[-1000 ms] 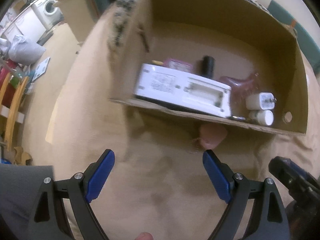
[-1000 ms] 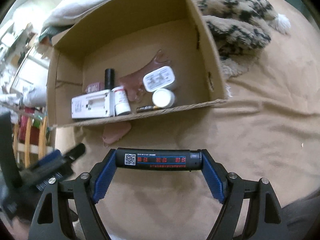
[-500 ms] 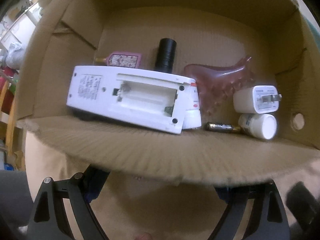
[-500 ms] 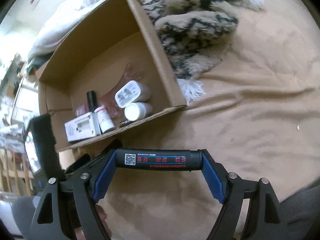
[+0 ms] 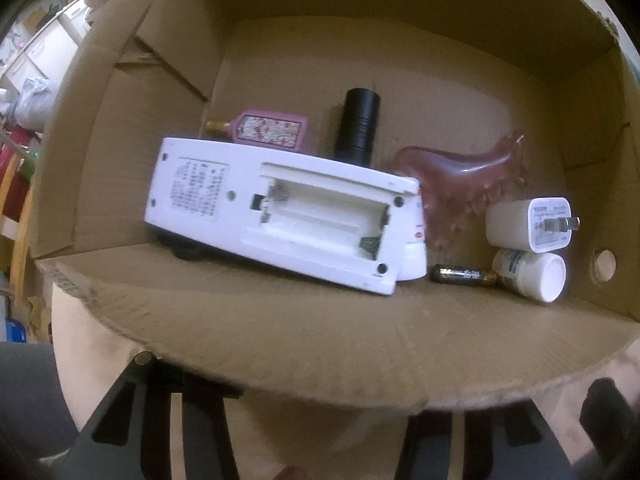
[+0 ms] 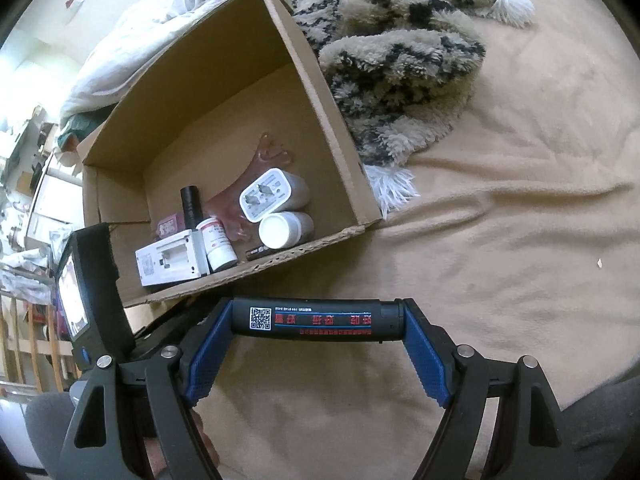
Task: Organize rigid objects
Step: 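Grasp the pink heart-shaped comb with the left gripper while the right gripper holds the power bank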
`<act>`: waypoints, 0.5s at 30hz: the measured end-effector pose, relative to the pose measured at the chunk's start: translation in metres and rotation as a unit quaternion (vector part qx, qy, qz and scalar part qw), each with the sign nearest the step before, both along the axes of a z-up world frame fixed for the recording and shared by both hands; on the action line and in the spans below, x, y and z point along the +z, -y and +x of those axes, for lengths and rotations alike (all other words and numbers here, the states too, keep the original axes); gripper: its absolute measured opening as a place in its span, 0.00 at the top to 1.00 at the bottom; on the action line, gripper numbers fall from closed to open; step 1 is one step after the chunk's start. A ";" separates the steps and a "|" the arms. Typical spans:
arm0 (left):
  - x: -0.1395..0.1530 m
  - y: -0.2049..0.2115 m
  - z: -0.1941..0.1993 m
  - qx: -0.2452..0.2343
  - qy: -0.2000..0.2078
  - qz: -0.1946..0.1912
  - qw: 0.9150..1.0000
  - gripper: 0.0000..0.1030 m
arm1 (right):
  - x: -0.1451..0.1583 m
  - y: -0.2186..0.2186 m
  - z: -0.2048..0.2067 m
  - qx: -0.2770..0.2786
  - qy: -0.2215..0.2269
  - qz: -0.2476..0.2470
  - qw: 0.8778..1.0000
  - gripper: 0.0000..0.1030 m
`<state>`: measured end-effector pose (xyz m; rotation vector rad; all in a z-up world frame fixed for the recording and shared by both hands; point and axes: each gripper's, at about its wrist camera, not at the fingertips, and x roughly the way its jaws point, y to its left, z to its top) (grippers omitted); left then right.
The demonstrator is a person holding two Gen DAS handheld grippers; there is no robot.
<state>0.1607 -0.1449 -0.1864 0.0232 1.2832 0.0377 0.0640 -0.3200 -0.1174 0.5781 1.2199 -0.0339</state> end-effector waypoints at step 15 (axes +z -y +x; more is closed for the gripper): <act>0.048 -0.064 -0.055 -0.020 0.022 0.018 0.999 0.56 | 0.013 -0.020 0.002 0.035 0.023 -0.033 0.999 0.16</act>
